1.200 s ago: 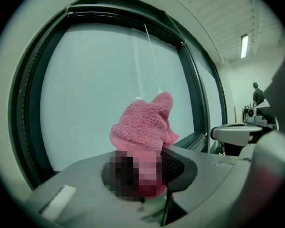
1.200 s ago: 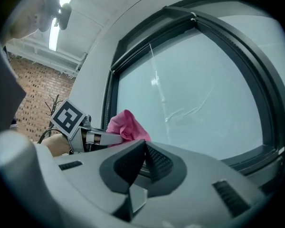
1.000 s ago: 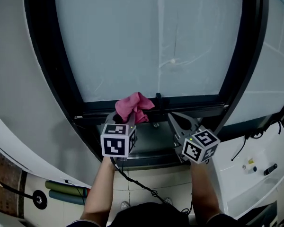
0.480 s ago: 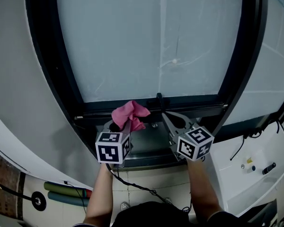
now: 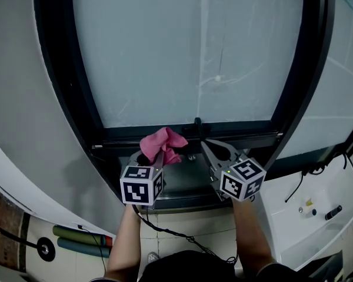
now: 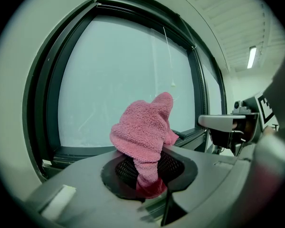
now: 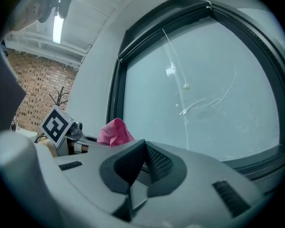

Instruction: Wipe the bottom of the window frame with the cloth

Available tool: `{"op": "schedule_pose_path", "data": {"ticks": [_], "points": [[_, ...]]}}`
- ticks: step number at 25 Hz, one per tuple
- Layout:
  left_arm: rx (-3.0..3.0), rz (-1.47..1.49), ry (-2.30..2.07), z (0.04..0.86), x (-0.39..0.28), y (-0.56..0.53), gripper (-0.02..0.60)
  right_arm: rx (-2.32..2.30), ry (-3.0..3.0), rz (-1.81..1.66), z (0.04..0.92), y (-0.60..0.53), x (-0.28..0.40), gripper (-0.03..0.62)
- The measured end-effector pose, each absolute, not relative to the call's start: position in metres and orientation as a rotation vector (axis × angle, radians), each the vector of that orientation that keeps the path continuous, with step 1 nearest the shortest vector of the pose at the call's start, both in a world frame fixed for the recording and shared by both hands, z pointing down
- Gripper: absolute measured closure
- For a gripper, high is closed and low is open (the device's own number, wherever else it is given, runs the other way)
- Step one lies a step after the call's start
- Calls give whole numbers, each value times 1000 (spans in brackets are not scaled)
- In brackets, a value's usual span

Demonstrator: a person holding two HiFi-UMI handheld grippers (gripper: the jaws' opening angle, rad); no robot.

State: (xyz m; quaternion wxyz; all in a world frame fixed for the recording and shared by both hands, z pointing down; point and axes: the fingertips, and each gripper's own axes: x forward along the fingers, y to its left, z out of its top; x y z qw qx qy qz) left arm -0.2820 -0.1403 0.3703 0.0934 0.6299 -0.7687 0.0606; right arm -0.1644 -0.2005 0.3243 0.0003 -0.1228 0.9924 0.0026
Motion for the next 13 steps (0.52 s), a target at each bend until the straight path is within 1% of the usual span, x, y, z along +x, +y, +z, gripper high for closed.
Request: {"op": "schedule_pose_path", "data": {"ticks": [13], "points": [[1894,202,-2267,370,-274,-144,500,-381,3128,28,324,-200,-159,594]]}}
